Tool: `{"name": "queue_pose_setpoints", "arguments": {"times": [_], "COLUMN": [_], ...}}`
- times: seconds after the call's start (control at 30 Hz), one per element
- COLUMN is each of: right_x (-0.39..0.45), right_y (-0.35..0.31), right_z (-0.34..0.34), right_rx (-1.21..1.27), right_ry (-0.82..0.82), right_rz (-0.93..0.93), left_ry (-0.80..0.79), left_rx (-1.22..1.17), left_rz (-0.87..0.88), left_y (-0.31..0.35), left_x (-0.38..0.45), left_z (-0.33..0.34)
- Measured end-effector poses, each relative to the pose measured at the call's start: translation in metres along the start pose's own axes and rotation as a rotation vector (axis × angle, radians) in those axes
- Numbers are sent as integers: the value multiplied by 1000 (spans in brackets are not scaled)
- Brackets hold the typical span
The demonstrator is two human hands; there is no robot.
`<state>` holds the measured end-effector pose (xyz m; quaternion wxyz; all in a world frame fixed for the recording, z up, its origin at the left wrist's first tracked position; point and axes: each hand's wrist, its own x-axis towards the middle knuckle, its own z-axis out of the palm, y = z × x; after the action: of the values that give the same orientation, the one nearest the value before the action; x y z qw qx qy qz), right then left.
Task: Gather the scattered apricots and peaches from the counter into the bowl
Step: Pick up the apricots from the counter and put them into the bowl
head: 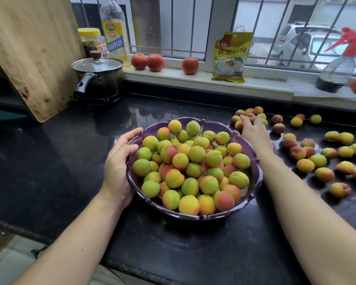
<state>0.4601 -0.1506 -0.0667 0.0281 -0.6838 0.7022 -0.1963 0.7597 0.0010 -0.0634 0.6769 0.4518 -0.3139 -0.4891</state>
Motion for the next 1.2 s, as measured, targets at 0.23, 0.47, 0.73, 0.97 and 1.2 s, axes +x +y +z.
{"name": "queue_pose_setpoints", "arguments": {"times": [0.23, 0.47, 0.73, 0.97, 1.2], "right_x": [-2, 0, -5, -51, -50], "right_y": [-2, 1, -7, -60, -77], "right_z": [1, 4, -77, -142, -110], "right_rx": [72, 136, 764, 315, 12], "right_ry": [162, 182, -39, -510, -488], "right_rz": [-17, 3, 29, -457, -513], "left_ry": [13, 13, 7, 9, 11], "left_rx": [7, 4, 2, -4, -23], "left_rz": [-14, -13, -23, -24, -27], "left_y": [1, 2, 3, 4, 4], "left_x": [-2, -3, -1, -3, -3], "left_z": [2, 3, 1, 2, 3]}}
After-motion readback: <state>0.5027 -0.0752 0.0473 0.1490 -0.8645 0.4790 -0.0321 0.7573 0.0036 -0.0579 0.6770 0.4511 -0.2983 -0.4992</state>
